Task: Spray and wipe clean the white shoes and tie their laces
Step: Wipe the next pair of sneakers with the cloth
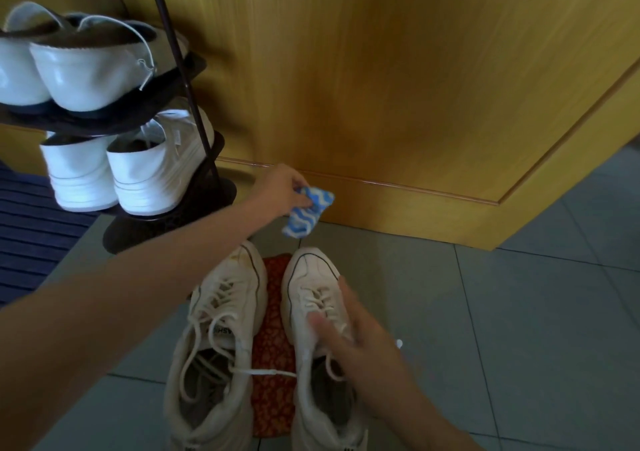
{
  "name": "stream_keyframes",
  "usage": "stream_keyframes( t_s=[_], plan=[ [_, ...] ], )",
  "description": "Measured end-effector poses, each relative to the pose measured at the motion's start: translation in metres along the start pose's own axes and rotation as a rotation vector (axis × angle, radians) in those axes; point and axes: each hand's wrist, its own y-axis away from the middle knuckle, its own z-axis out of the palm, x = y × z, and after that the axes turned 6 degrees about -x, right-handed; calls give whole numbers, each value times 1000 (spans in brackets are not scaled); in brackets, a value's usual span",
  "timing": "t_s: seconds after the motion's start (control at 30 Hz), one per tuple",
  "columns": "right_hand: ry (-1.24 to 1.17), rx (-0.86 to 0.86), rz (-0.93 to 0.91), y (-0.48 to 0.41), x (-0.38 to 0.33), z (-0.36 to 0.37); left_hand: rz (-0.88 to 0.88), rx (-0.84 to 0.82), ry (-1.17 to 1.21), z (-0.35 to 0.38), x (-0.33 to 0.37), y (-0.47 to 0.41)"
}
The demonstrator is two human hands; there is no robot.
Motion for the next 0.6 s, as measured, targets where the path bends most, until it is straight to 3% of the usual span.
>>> stream_keyframes(
  t_s=[0.1, 0.27, 0.43, 0.53, 0.6],
  plan=[
    [-185, 164, -102, -29, -15, -25, -37, -81, 172, -9, 9, 17],
    [-141, -74, -274, -103, -27, -38, -223, -202, 384, 25, 8, 26],
    [6, -46, -279, -134, -7, -20, -154, -254, -235, 24, 5, 41],
    [-38, 2, -317, -142, -8, -25, -97, -498, -348, 26, 5, 61],
    [11, -11, -360, -145, -16, -28, -151, -504, -310, 32, 0, 68]
  ],
)
